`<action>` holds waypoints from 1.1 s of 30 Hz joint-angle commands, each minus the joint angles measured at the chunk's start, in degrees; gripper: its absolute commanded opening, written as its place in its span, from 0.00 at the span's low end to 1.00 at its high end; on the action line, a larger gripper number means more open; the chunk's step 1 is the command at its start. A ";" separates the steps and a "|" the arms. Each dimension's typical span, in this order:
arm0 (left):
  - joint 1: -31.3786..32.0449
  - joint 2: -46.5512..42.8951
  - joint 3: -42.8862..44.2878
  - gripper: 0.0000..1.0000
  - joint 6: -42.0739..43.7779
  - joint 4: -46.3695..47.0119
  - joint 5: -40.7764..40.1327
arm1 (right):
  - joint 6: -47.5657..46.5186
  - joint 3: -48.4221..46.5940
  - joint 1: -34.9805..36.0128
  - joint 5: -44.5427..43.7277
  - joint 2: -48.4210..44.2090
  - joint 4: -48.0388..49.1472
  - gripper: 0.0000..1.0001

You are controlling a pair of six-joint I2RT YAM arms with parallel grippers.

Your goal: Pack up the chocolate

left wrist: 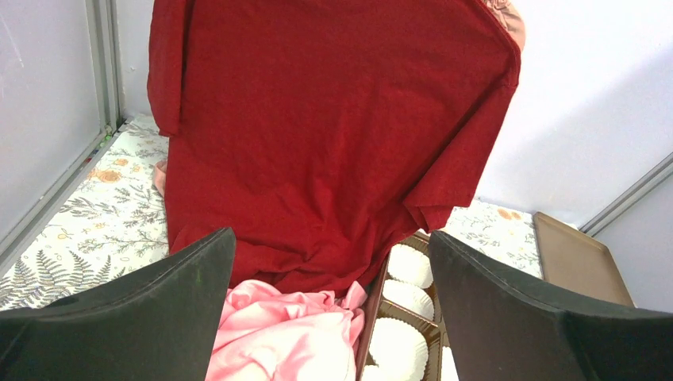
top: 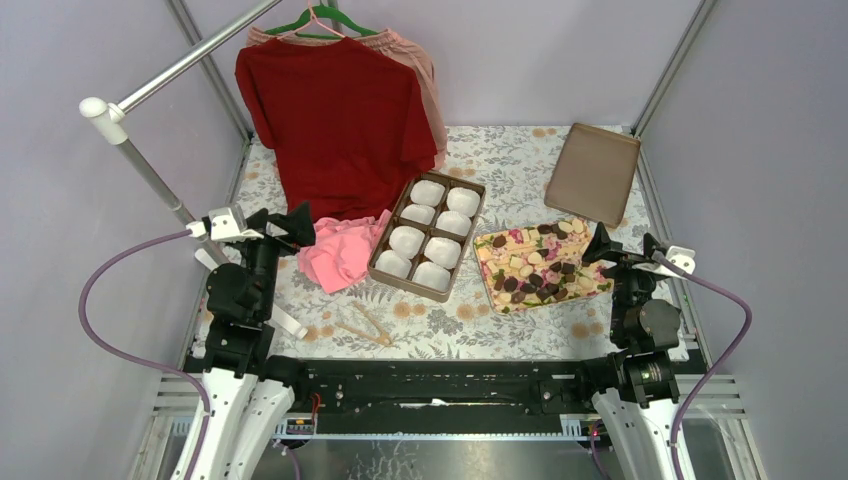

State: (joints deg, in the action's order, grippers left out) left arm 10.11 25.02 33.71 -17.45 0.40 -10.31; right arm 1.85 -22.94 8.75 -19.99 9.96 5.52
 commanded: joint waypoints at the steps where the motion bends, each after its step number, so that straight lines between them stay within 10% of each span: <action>1: 0.35 0.14 0.81 0.99 -0.08 2.28 -0.11 | 0.77 -0.79 -0.40 0.09 -0.93 3.05 1.00; 11: 0.35 8.51 6.61 0.99 -9.21 -8.76 -6.86 | 1.31 -0.73 -0.32 0.75 -2.04 2.65 1.00; 33: 0.83 23.49 10.35 0.99 -25.78 -35.69 9.95 | 1.81 -0.45 0.43 2.51 -4.49 2.31 1.00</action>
State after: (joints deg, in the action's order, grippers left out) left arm 10.22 47.29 44.71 -37.98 -29.67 -4.86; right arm 3.33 -22.94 8.84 -18.37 6.42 5.45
